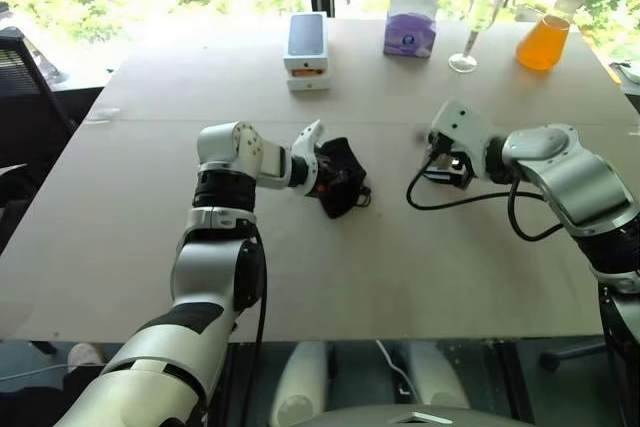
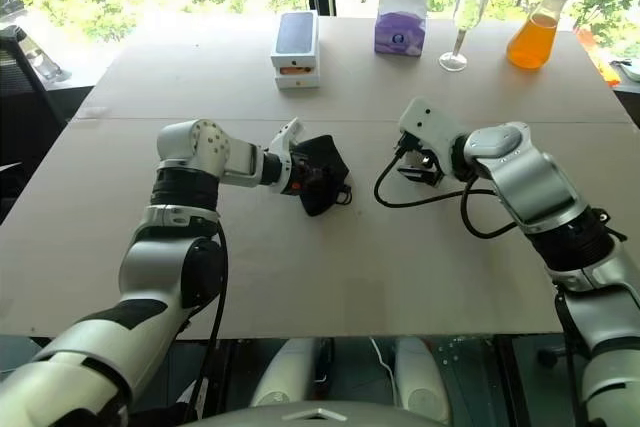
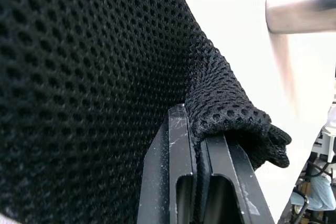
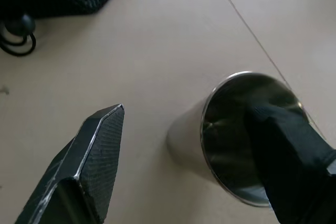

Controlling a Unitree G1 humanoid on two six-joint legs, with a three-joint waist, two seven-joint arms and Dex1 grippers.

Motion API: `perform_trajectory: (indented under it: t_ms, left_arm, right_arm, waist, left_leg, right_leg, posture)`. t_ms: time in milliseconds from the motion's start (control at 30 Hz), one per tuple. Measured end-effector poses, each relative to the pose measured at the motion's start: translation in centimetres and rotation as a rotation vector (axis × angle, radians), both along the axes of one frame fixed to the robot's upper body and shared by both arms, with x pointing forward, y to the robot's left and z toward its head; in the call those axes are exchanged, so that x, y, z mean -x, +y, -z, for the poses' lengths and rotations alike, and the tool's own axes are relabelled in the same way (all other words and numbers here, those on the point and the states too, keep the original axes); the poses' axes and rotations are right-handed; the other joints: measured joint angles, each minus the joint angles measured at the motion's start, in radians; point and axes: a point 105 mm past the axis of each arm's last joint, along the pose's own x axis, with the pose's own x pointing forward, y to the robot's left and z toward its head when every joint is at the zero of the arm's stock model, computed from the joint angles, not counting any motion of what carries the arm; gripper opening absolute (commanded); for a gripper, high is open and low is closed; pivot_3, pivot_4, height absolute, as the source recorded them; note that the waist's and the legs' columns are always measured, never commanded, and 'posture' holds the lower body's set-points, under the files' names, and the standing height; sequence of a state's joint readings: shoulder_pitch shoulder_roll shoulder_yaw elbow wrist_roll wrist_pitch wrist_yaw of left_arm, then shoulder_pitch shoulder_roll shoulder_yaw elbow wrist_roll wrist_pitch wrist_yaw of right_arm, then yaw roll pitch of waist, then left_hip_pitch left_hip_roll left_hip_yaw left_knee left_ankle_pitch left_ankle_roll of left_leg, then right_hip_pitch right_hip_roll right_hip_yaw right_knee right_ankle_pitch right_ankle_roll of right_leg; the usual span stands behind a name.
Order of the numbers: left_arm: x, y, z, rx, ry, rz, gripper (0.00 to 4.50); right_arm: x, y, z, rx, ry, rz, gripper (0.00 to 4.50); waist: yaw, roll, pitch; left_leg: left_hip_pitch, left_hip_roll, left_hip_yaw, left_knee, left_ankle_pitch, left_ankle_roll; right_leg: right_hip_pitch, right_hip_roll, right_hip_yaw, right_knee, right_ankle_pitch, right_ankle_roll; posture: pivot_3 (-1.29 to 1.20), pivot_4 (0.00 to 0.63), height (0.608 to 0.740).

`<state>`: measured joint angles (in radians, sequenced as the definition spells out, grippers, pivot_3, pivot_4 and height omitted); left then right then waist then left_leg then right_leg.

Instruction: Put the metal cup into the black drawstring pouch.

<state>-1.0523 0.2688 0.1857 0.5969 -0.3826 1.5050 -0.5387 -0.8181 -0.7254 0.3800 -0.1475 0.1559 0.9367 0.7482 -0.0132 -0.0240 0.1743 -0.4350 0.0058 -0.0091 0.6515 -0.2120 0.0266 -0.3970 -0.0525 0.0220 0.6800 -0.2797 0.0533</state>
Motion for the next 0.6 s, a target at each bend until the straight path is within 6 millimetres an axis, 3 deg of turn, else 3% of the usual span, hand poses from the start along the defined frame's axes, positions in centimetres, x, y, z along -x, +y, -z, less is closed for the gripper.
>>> perform_trajectory:
  t_ms: [100, 167, 200, 233, 300, 433, 600]
  left_arm:
    - [0.0, 0.0, -0.2, -0.004, -0.013, 0.001, 0.00]
    - [0.0, -0.1, -0.2, -0.023, -0.027, 0.005, 0.00]
    - [0.0, -0.1, -0.1, -0.029, -0.029, 0.007, 0.00]
    - [0.0, -0.2, -0.2, -0.034, -0.034, 0.008, 0.00]
    - [0.0, -0.3, -0.2, -0.038, -0.040, 0.010, 0.00]
    - [-0.1, -0.5, -0.2, -0.085, -0.061, 0.001, 0.00]
    - [-0.3, -1.0, -1.4, -0.103, -0.051, -0.003, 0.00]
  right_arm:
    - [-0.1, -0.1, -0.5, 0.012, -0.007, -0.005, 3.71]
    - [-0.3, -0.3, -0.4, 0.040, 0.003, -0.005, 3.00]
    - [-0.4, -0.5, -0.1, 0.049, 0.018, 0.000, 2.91]
    - [-0.7, -0.6, 0.5, 0.056, 0.039, 0.012, 2.32]
    - [-1.0, -0.8, 1.0, 0.057, 0.058, 0.024, 1.82]
    - [-1.6, -0.8, 2.2, 0.071, 0.094, 0.028, 0.04]
    - [-0.5, -1.3, 1.2, -0.064, 0.100, 0.046, 0.04]
  waist:
    - [0.000, 0.000, 0.000]
    - [0.000, 0.000, 0.000]
    - [0.000, 0.000, 0.000]
    - [0.000, 0.000, 0.000]
    - [0.000, 0.000, 0.000]
    - [0.000, 0.000, 0.000]
    - [0.006, 0.000, 0.000]
  left_leg:
    - [0.000, 0.000, 0.000, 0.000, 0.000, 0.000]
    - [0.000, 0.000, 0.000, 0.000, 0.000, 0.000]
    - [0.000, 0.000, 0.000, 0.000, 0.000, 0.000]
    - [0.000, 0.000, 0.000, 0.000, 0.000, 0.000]
    - [0.000, 0.000, 0.000, 0.000, 0.000, 0.000]
    - [0.000, 0.000, 0.000, 0.000, 0.000, 0.000]
    - [-0.001, 0.000, -0.001, 0.000, 0.000, 0.000]
  right_leg:
    - [0.000, 0.000, 0.000, 0.000, 0.000, 0.000]
    - [0.000, 0.000, 0.000, 0.000, 0.000, 0.000]
    - [0.000, 0.000, 0.000, 0.000, 0.000, 0.000]
    - [0.000, 0.000, 0.000, 0.000, 0.000, 0.000]
    - [0.000, 0.000, 0.000, 0.000, 0.000, 0.000]
    - [0.000, 0.000, 0.000, 0.000, 0.000, 0.000]
    - [0.000, -0.001, -0.001, 0.000, 0.000, 0.000]
  posture:
    - [0.00, 0.150, 0.740]
    - [0.00, 0.150, 0.740]
    - [0.00, 0.150, 0.740]
    - [0.00, 0.150, 0.740]
    - [0.00, 0.150, 0.740]
    - [0.00, 0.150, 0.740]
    - [0.00, 0.150, 0.740]
